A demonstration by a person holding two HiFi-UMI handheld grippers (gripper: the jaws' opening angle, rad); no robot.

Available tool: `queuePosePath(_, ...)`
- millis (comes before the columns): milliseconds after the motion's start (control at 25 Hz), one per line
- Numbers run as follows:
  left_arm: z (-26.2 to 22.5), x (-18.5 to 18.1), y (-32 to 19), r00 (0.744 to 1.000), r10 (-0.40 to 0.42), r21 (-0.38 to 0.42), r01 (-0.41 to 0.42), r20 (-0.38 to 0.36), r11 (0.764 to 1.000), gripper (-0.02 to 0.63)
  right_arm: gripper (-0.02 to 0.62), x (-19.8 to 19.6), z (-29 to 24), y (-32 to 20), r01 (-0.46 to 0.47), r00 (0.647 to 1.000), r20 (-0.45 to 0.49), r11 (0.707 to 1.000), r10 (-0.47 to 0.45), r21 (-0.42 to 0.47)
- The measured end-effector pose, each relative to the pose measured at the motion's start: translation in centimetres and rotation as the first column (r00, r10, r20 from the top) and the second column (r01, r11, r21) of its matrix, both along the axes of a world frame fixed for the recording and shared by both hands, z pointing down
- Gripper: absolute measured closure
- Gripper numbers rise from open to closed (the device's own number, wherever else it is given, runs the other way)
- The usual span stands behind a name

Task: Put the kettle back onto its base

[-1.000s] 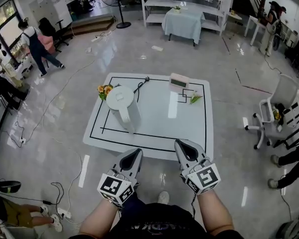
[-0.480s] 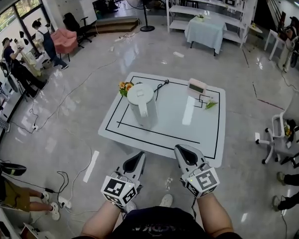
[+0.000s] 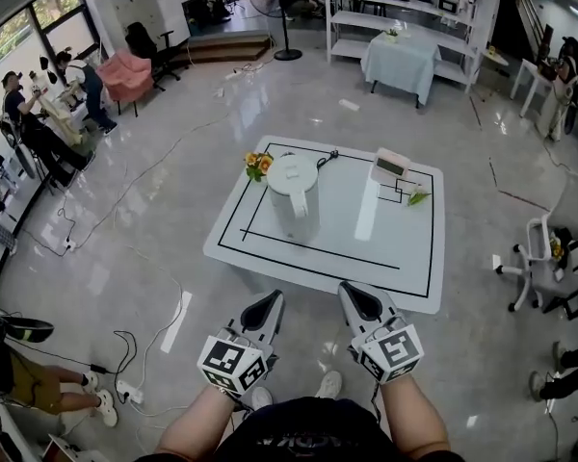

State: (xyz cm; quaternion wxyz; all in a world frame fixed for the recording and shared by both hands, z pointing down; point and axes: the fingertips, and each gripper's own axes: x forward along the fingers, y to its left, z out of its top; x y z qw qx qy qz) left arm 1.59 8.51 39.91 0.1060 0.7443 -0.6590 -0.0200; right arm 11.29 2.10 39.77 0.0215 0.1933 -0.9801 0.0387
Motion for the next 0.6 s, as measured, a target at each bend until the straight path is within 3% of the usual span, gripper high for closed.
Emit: queuePosePath(600,0.5,-2.4,2.5,0.992,0.118,-0.001,-0.118,-0.034,0.993,0.601,0.594,-1.5,0.7,3.8,-0.124,0.991,-0.048,0.992,0.124,-0.009)
